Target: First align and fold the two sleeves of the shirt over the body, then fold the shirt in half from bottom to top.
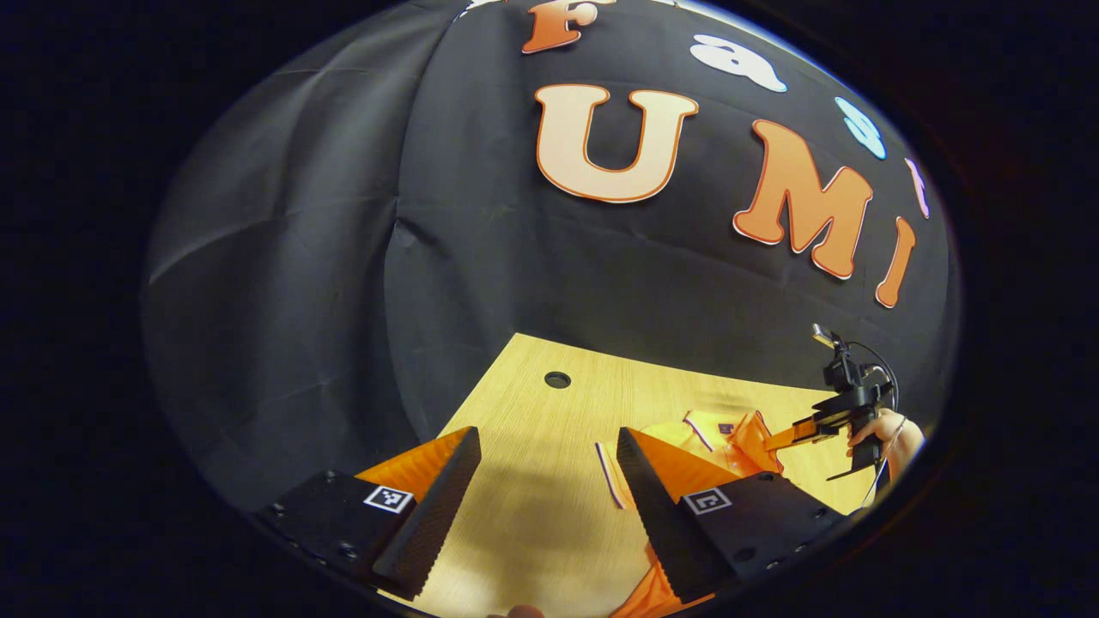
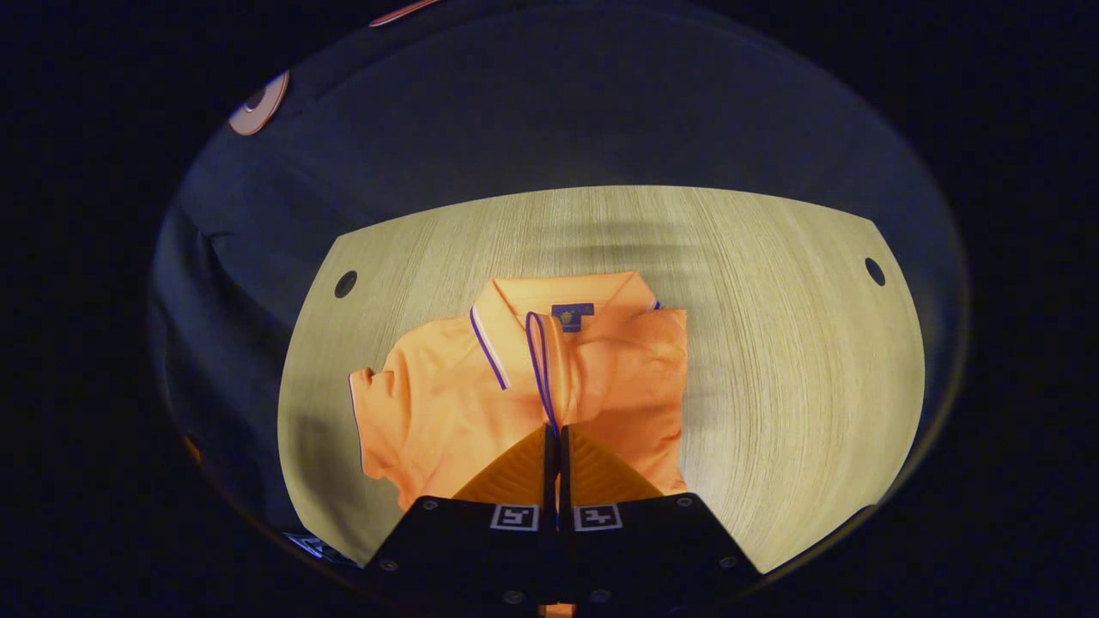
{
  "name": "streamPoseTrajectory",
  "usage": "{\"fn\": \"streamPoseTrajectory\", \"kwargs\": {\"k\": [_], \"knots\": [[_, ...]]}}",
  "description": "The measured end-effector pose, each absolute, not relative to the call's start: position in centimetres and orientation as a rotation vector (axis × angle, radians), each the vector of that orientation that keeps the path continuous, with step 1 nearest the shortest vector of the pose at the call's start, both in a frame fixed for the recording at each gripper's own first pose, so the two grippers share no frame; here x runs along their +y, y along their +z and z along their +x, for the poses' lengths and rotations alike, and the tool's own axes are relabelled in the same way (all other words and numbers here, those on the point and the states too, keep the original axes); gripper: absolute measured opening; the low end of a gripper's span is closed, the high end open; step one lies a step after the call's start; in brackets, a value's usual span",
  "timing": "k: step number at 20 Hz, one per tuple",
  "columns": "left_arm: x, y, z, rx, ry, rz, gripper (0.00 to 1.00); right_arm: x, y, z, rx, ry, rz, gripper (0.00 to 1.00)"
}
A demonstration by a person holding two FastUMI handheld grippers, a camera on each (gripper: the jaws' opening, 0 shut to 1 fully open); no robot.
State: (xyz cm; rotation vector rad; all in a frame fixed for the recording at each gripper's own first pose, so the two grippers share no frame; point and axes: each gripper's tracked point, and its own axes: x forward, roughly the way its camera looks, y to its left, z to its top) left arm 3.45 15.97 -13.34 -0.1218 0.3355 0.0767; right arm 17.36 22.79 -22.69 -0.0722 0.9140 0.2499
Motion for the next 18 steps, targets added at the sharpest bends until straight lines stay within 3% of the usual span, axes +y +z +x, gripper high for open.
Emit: {"fn": "streamPoseTrajectory", "kwargs": {"k": [6,8,9,10,11,12,18], "knots": [[16.9,-14.2,2.7,0.353,0.083,-0.136,0.98,28.3,-22.9,15.0,0.948,0.412,0.038,0.08],[16.9,-14.4,3.0,0.362,0.079,-0.135,0.98,28.6,-22.7,15.0,0.928,0.424,0.034,0.24],[16.7,-14.6,2.9,0.366,0.074,-0.136,0.98,28.5,-22.4,14.8,0.913,0.422,0.019,0.52],[16.5,-14.7,3.1,0.371,0.072,-0.136,0.98,28.4,-22.3,14.7,0.904,0.419,0.010,0.61],[16.4,-15.2,3.2,0.383,0.069,-0.137,0.98,28.2,-22.3,14.6,0.897,0.411,0.005,0.84],[16.1,-15.6,3.4,0.396,0.066,-0.136,0.98,27.9,-21.9,14.6,0.884,0.400,0.010,0.99],[13.9,-20.1,6.3,0.528,0.011,-0.134,0.98,25.7,-18.6,13.5,0.817,0.368,0.062,0.99]]}}
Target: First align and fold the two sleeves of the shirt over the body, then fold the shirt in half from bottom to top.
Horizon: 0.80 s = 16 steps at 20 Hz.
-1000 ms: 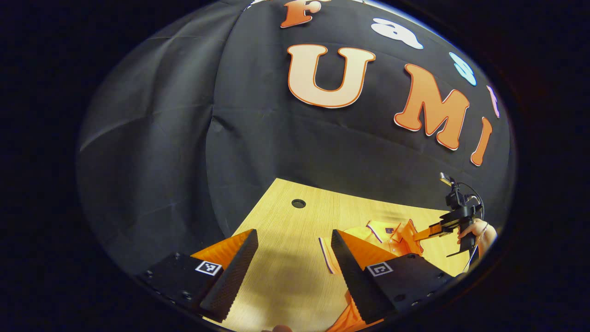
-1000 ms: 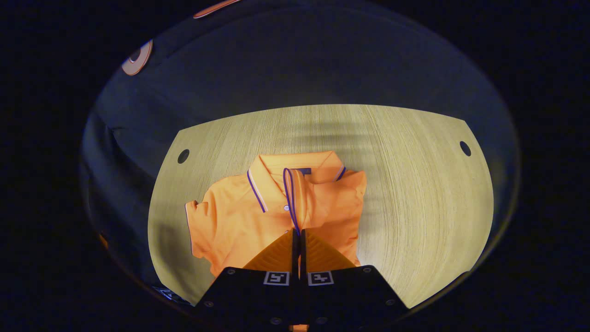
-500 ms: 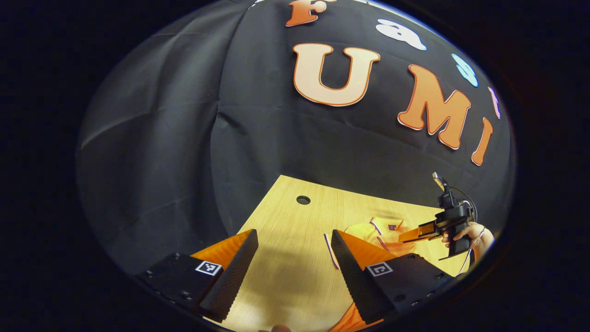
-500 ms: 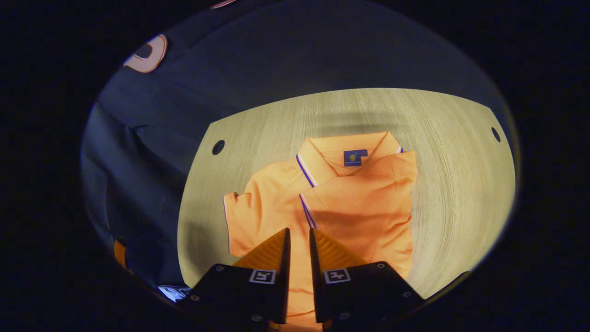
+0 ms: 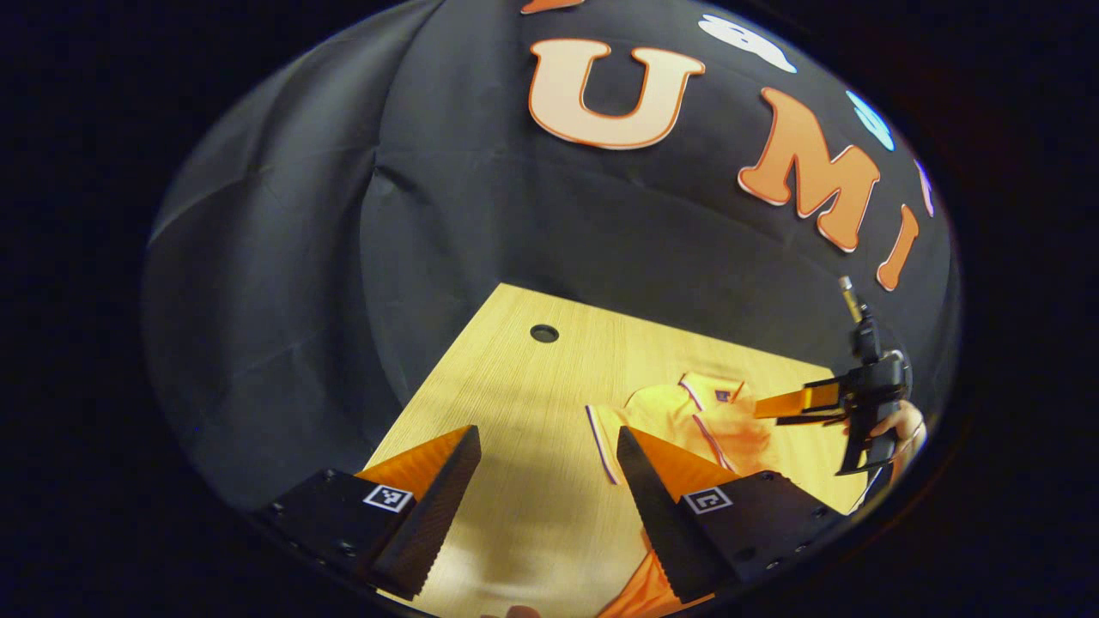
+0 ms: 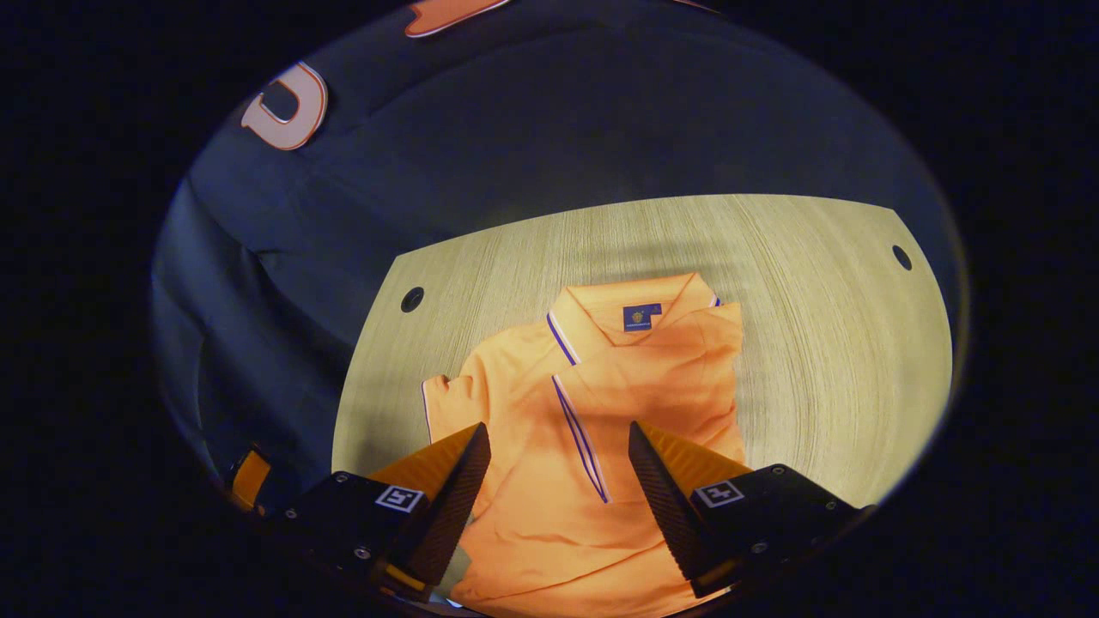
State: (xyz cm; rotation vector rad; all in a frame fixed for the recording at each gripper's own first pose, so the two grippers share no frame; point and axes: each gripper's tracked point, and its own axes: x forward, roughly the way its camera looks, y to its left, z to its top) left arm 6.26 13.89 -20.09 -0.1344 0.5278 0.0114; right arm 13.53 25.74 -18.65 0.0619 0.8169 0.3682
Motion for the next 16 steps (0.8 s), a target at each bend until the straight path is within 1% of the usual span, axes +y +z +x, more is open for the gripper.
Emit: {"fn": "streamPoseTrajectory", "kwargs": {"k": [2,4,8,11,13,16], "knots": [[13.0,-21.6,7.1,0.584,-0.002,-0.117,0.98,24.5,-17.1,13.4,0.772,0.363,0.041,0.99],[12.7,-23.3,8.2,0.659,0.020,-0.084,0.98,23.9,-15.8,12.8,0.740,0.387,0.028,0.99],[8.9,-26.5,11.3,0.794,-0.068,-0.068,0.98,21.1,-13.9,12.4,0.682,0.381,-0.023,0.99],[6.4,-30.3,14.0,0.880,-0.092,-0.012,0.98,20.1,-13.6,11.1,0.706,0.422,-0.006,0.99],[5.7,-31.8,15.3,0.937,-0.100,-0.014,0.97,18.6,-13.5,10.9,0.702,0.419,-0.014,0.99],[5.8,-34.6,16.9,1.032,-0.069,-0.021,0.98,16.8,-13.5,10.3,0.709,0.421,-0.006,0.99]]}}
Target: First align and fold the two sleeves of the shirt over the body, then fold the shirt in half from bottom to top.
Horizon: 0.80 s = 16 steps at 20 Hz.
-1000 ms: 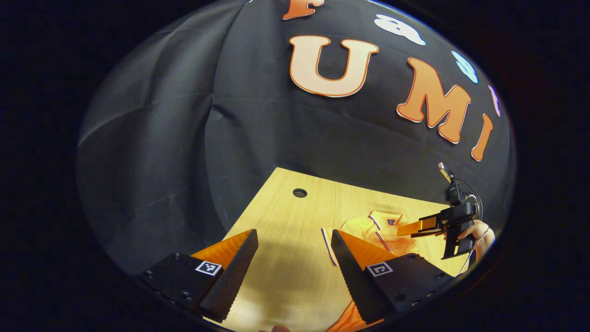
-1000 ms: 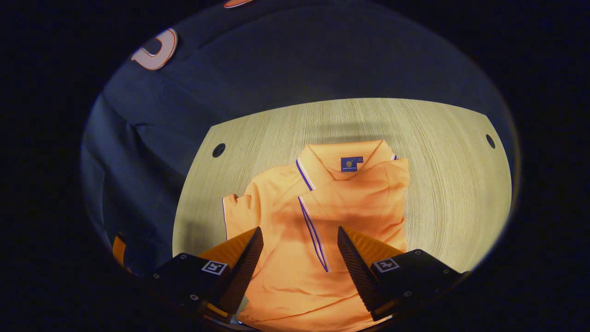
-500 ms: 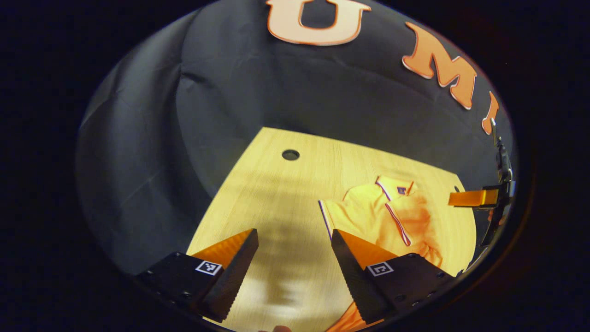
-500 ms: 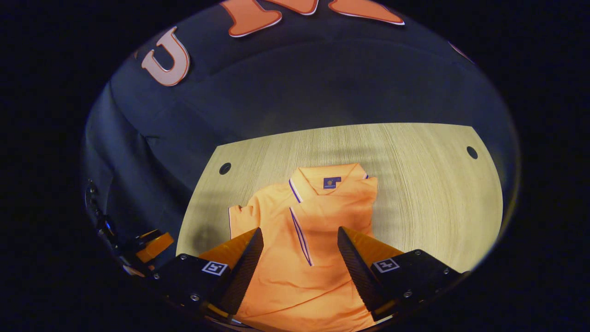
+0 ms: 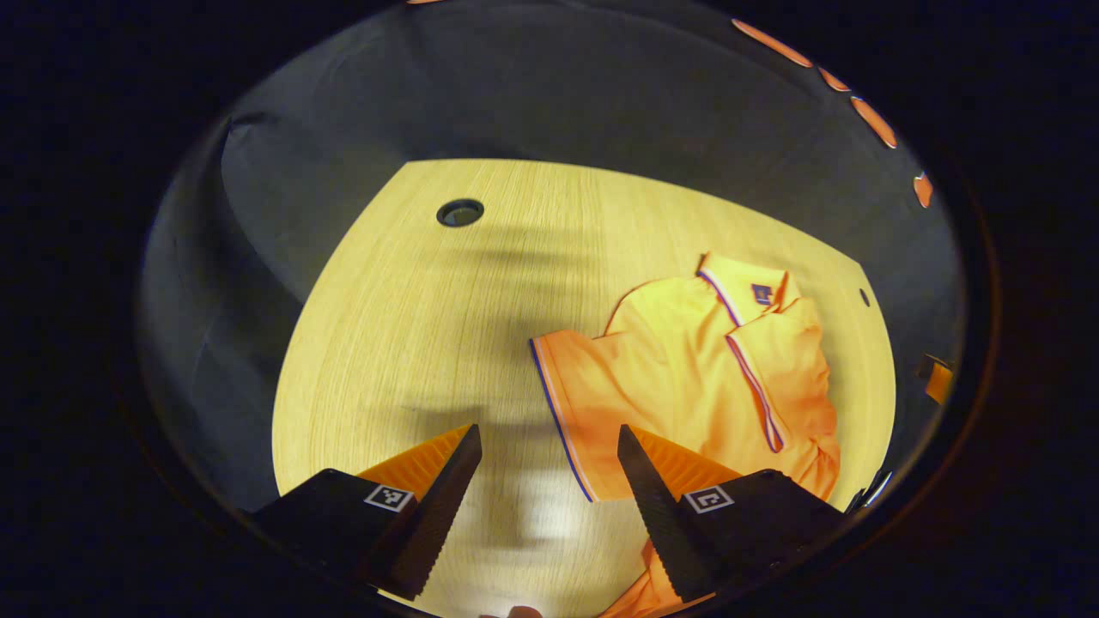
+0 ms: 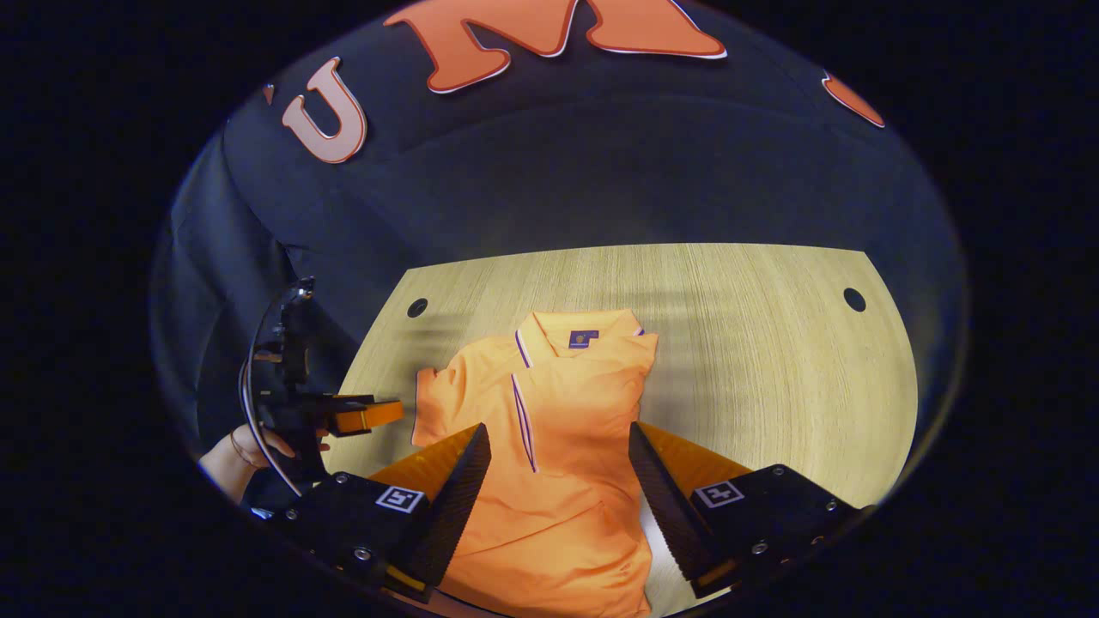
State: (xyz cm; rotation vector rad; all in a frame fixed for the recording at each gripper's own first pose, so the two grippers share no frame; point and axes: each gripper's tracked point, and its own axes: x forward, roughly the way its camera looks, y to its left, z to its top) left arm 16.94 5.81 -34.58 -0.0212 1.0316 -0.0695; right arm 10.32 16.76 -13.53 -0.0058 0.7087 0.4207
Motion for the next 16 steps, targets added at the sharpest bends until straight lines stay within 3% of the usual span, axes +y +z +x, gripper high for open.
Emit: {"fn": "streamPoseTrajectory", "kwargs": {"k": [11,13,15,16], "knots": [[5.4,-37.9,17.9,1.134,0.018,0.036,0.99,10.7,-14.7,10.1,0.751,0.398,0.033,0.98],[4.4,-38.0,17.6,1.151,0.002,0.043,0.82,10.4,-14.4,10.1,0.750,0.405,0.034,0.99],[3.2,-38.1,17.5,1.157,-0.053,0.066,0.58,10.3,-14.3,9.8,0.749,0.414,0.051,0.99],[2.8,-38.1,17.7,1.153,-0.048,0.066,0.32,10.1,-14.2,9.7,0.748,0.414,0.056,0.99]]}}
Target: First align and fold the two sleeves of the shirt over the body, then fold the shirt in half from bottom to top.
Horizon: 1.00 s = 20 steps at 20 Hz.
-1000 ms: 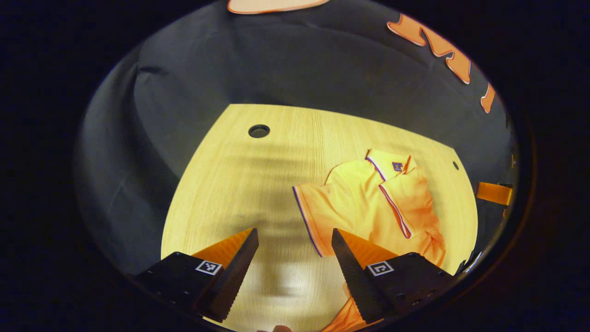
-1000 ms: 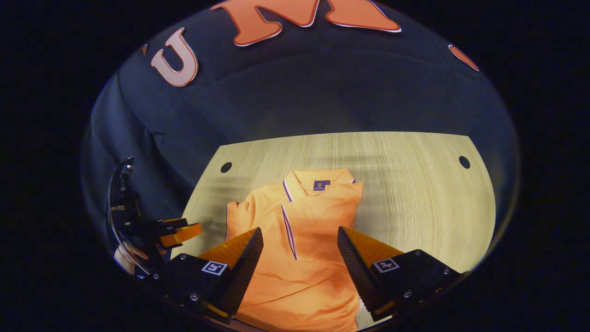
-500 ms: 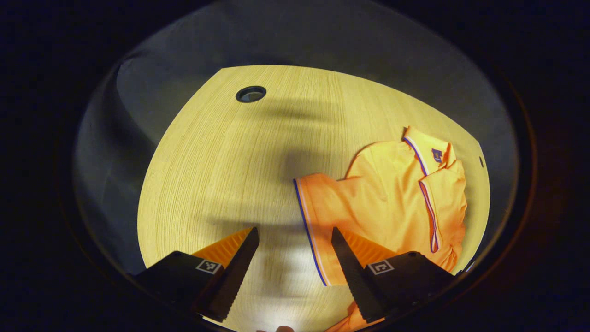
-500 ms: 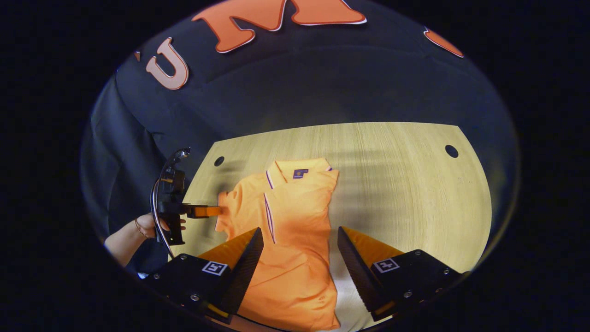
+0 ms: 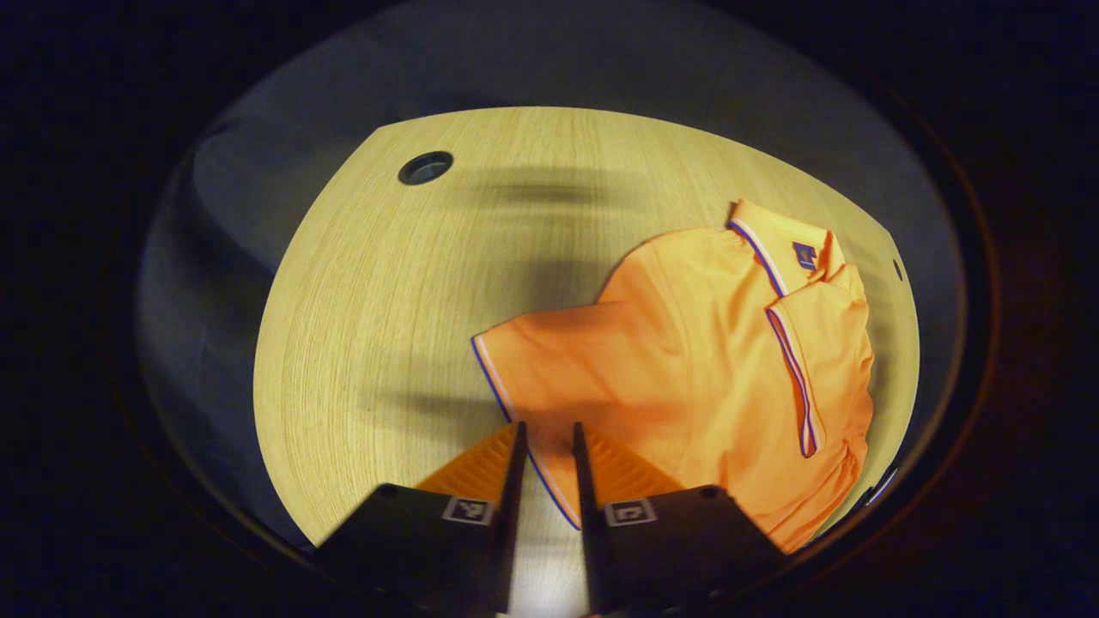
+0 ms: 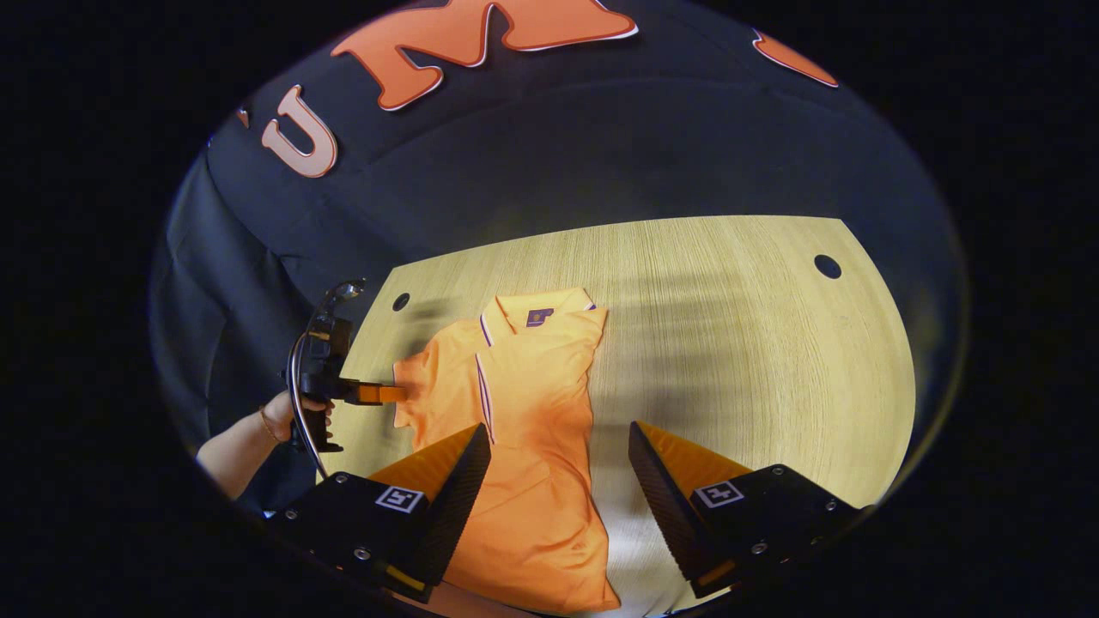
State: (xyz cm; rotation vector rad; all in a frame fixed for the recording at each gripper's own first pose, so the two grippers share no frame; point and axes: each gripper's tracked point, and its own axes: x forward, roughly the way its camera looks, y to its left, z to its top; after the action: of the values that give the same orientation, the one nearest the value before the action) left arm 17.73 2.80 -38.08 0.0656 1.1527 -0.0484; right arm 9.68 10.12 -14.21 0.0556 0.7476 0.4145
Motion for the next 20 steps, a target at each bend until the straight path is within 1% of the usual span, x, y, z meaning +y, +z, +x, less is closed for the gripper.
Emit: {"fn": "streamPoseTrajectory", "kwargs": {"k": [2,3,5,8,14,18,20], "knots": [[2.7,-38.1,18.0,1.142,-0.040,0.090,0.07,9.5,-14.2,9.5,0.741,0.406,0.052,0.99],[2.6,-38.2,17.7,1.157,-0.038,0.108,0.02,9.3,-14.1,9.4,0.738,0.403,0.050,0.99],[2.3,-37.2,17.4,1.155,-0.047,0.129,0.01,8.9,-14.0,9.3,0.723,0.400,0.045,0.99],[0.9,-33.8,17.5,1.093,-0.089,0.154,0.01,8.4,-13.4,9.2,0.694,0.393,0.040,0.99],[-6.0,-28.1,17.1,1.018,-0.209,0.088,0.01,7.6,-12.7,8.5,0.656,0.398,0.053,0.99],[-11.2,-27.1,17.1,1.014,-0.278,0.110,0.01,6.6,-12.4,7.8,0.642,0.391,0.066,0.99],[-14.1,-27.7,16.7,1.025,-0.308,0.099,0.01,5.8,-12.3,7.6,0.640,0.383,0.069,0.99]]}}
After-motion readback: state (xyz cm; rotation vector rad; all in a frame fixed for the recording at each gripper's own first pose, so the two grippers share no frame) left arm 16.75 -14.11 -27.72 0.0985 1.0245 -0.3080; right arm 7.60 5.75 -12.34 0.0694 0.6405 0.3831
